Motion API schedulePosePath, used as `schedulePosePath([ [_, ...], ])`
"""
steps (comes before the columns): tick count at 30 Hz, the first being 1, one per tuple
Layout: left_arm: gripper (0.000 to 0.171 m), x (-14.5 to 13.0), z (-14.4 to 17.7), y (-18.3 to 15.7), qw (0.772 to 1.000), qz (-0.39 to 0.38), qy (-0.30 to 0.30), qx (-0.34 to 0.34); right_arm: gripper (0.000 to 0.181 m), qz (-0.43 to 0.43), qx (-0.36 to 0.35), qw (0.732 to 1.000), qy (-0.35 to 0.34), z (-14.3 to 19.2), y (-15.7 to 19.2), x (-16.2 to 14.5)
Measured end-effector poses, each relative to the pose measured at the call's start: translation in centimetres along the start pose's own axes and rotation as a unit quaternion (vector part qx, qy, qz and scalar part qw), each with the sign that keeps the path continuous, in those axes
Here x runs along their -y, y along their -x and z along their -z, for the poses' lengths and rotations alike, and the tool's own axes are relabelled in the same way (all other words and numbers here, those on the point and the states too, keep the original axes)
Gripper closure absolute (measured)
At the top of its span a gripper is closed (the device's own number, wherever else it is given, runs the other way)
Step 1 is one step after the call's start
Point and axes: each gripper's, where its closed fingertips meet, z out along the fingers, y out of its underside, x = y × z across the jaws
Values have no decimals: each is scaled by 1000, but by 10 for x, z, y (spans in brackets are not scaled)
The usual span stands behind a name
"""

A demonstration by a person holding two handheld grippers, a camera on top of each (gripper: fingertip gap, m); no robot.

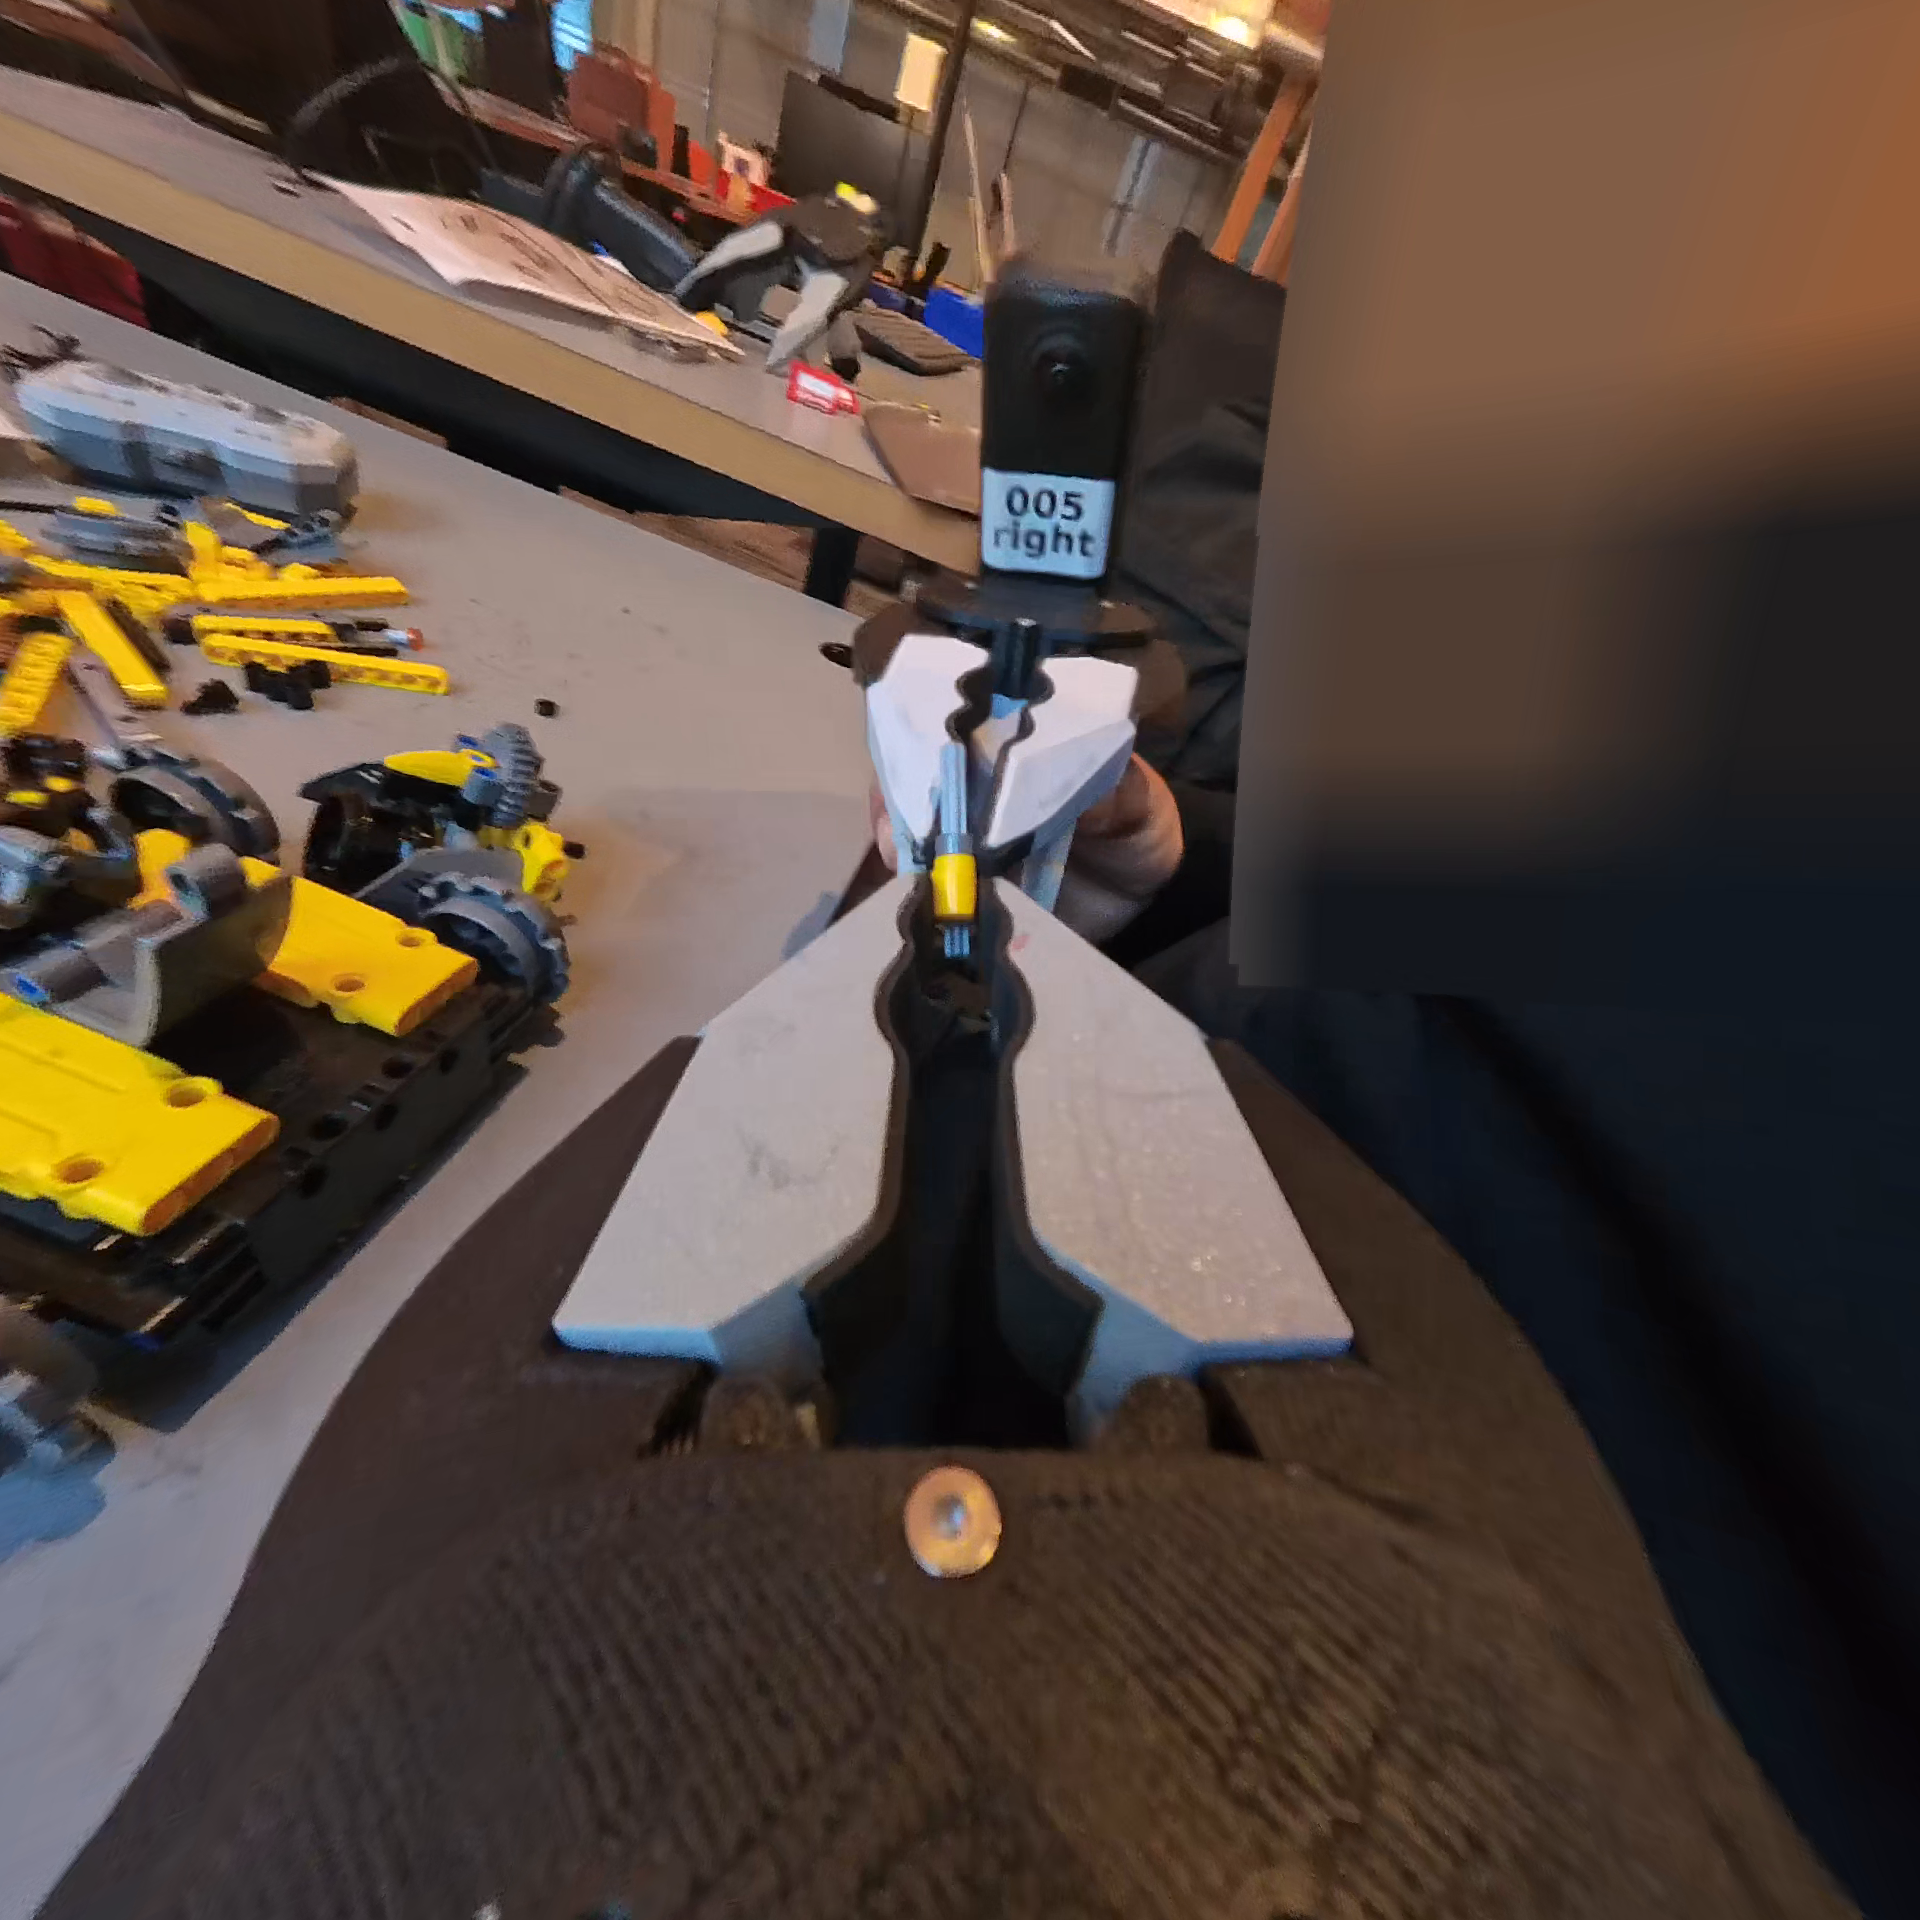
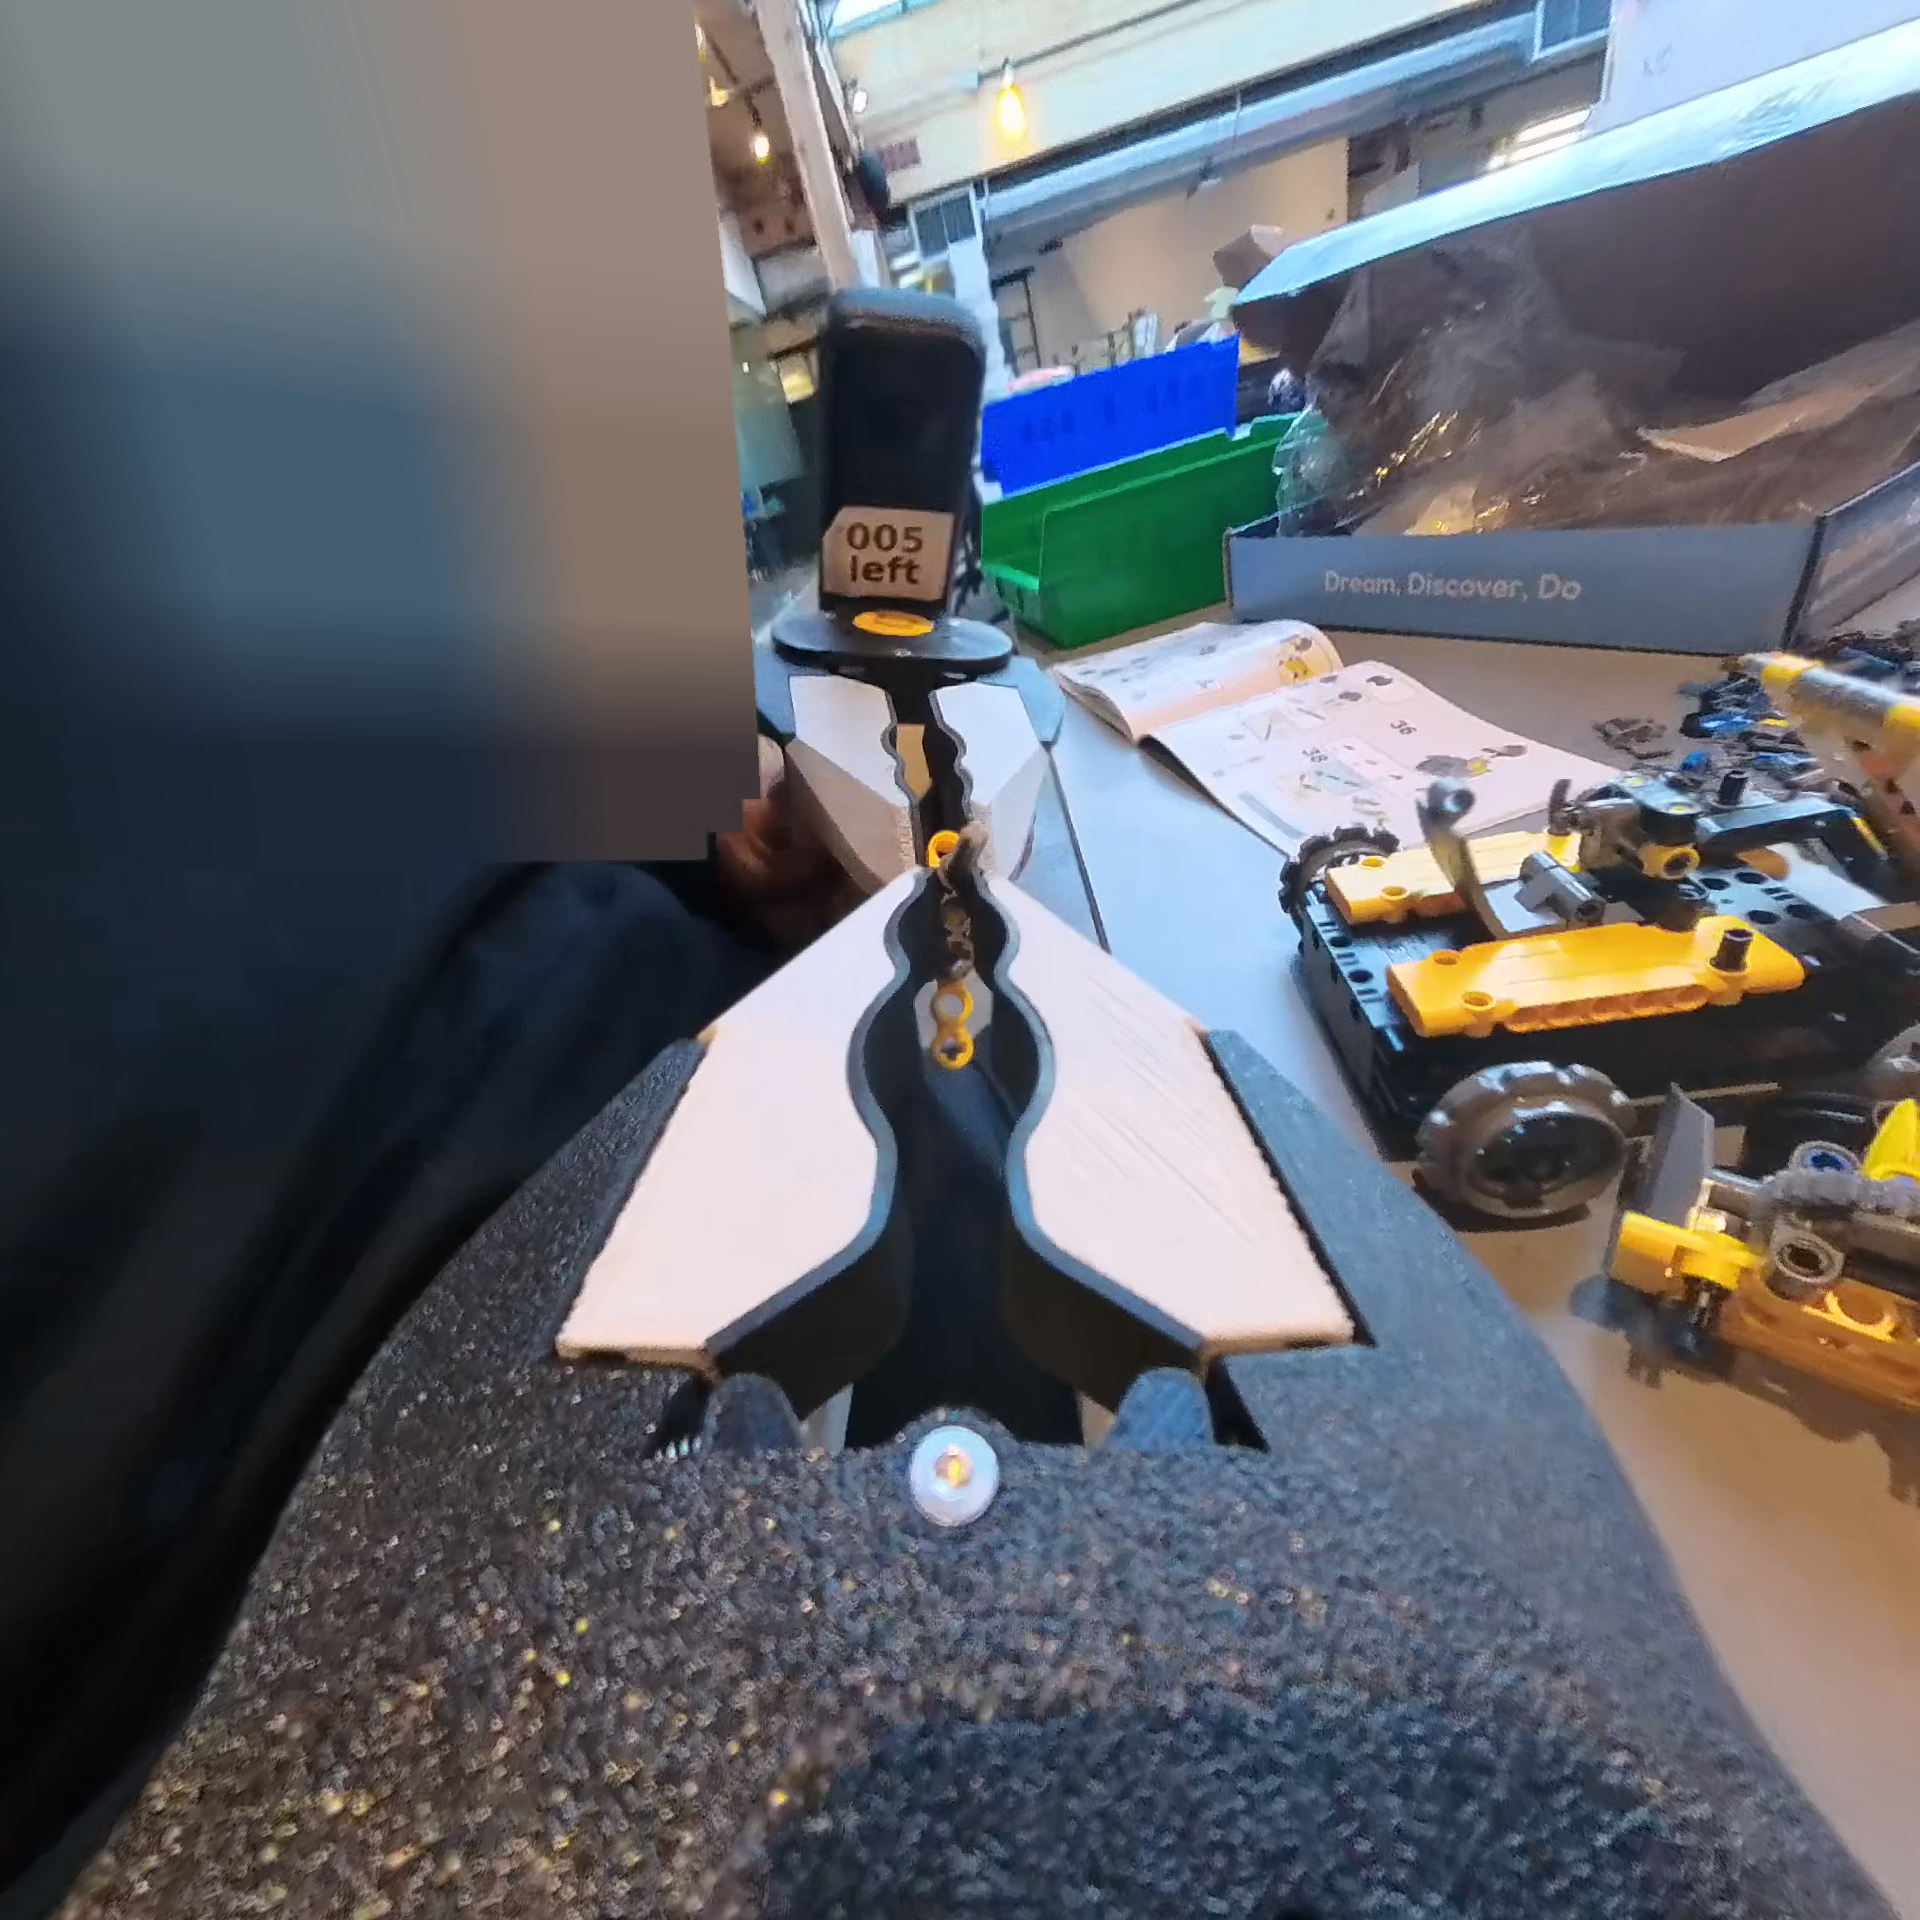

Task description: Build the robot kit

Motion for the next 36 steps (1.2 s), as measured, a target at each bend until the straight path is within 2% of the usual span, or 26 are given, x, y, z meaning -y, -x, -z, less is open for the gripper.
schedulePosePath([
  [5, 166, 26, 6, 5, 995, 54, -82, 17, 179, -38, -23, 996, -79, -4, -7, 27],
  [14, 166, 25, 8, 17, 990, 88, -107, 30, 180, -88, -44, 989, -114, -7, -21, 31],
  [16, 167, 11, 9, 21, 993, 80, -79, 46, 181, -118, -73, 968, -211, 25, -41, 57],
  [17, 167, 7, 10, 20, 991, 97, -86, 38, 181, -131, -76, 959, -240, 45, -52, 68],
  [18, 167, 9, 11, 20, 987, 119, -102, 24, 181, -124, -84, 961, -232, 52, -57, 70],
  [20, 167, 20, 16, 25, 983, 131, -131, 12, 181, -94, -75, 982, -143, 35, -47, 52],
  [23, 167, 25, 17, 25, 985, 114, -125, 15, 181, -29, -89, 995, -31, 16, -39, 25],
  [25, 167, 20, 13, 22, 988, 104, -112, 20, 181, -40, -61, 997, -15, 14, -34, 24],
  [27, 167, 14, 7, 18, 991, 94, -95, 16, 165, -69, -30, 997, -5, 12, -31, 25],
  [30, 167, 14, 5, 14, 993, 80, -91, 17, 166, -88, 25, 995, 29, 4, -19, 16],
  [32, 167, 16, 6, 12, 992, 78, -95, 14, 167, -77, 28, 996, 47, -1, -15, 9],
  [36, 167, 18, 7, 11, 991, 81, -103, 7, 175, -69, 40, 996, 41, -3, -12, 11],
])
